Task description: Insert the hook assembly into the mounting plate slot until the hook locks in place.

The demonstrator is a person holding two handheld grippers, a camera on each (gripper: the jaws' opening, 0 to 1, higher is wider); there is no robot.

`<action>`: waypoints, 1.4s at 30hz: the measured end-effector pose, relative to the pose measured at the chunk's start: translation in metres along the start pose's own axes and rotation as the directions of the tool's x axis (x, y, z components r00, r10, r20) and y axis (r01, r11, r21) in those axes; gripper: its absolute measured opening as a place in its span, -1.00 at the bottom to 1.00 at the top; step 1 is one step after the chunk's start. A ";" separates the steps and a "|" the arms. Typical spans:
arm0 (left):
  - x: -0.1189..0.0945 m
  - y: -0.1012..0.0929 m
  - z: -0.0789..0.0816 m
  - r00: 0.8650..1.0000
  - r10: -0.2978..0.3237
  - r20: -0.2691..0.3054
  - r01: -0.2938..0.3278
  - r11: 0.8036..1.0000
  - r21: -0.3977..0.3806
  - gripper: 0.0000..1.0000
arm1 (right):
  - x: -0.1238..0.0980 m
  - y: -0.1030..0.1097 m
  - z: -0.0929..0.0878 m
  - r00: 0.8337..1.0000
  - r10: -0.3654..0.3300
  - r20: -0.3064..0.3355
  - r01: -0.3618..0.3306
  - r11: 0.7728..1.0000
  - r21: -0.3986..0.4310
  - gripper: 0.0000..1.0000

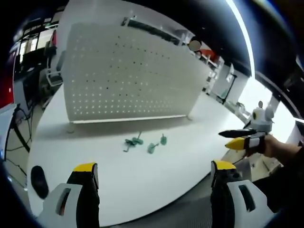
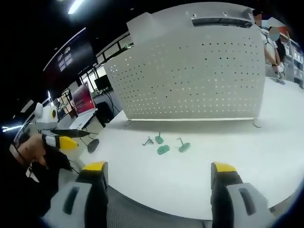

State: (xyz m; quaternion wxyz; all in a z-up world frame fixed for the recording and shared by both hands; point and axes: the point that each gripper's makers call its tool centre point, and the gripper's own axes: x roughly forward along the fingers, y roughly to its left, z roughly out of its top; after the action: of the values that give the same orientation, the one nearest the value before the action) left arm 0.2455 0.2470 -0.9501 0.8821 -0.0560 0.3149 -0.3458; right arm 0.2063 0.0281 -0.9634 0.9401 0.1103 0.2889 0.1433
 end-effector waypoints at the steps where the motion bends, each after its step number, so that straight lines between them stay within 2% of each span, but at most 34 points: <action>1: 0.001 -0.001 0.001 1.000 -0.003 0.002 0.003 1.000 0.007 1.00 | 0.000 0.000 0.000 1.000 0.001 0.001 -0.001 1.000 0.002 0.72; 5: 0.004 -0.001 -0.003 1.000 0.003 -0.016 -0.002 0.999 0.037 1.00 | 0.002 -0.001 -0.001 1.000 0.002 0.000 -0.002 1.000 -0.012 0.71; 9: 0.008 -0.001 -0.007 0.999 -0.004 -0.036 0.005 1.000 0.028 1.00 | 0.001 -0.006 -0.004 1.000 -0.012 -0.002 0.012 1.000 -0.026 0.73; 18: 0.012 0.000 0.005 1.000 -0.002 -0.024 0.003 0.999 0.040 1.00 | 0.001 -0.011 -0.002 1.000 -0.013 -0.019 0.012 1.000 -0.024 0.72; 25: 0.014 -0.001 -0.001 0.999 -0.010 -0.041 0.011 0.999 0.032 1.00 | -0.001 -0.012 -0.003 0.999 -0.020 -0.028 0.019 0.999 -0.031 0.72; 30: 0.014 -0.001 -0.008 0.998 -0.017 -0.066 0.020 0.999 0.035 1.00 | -0.004 -0.012 0.012 0.998 -0.023 0.050 0.022 1.000 0.017 0.69; 34: 0.014 0.002 -0.011 0.997 -0.016 -0.073 0.018 0.999 0.034 1.00 | 0.005 -0.013 0.006 1.000 -0.015 0.010 0.015 1.000 0.009 0.58; 42: 0.010 0.007 -0.012 0.998 -0.005 -0.069 0.007 1.000 0.024 1.00 | 0.024 -0.008 0.003 1.000 0.014 -0.022 -0.015 0.999 -0.046 0.46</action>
State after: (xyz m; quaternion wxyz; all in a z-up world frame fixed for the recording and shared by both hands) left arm 0.2479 0.2471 -0.9673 0.8703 -0.0343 0.3408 -0.3538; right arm 0.2288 0.0282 -0.9758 0.9382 0.0891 0.2948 0.1581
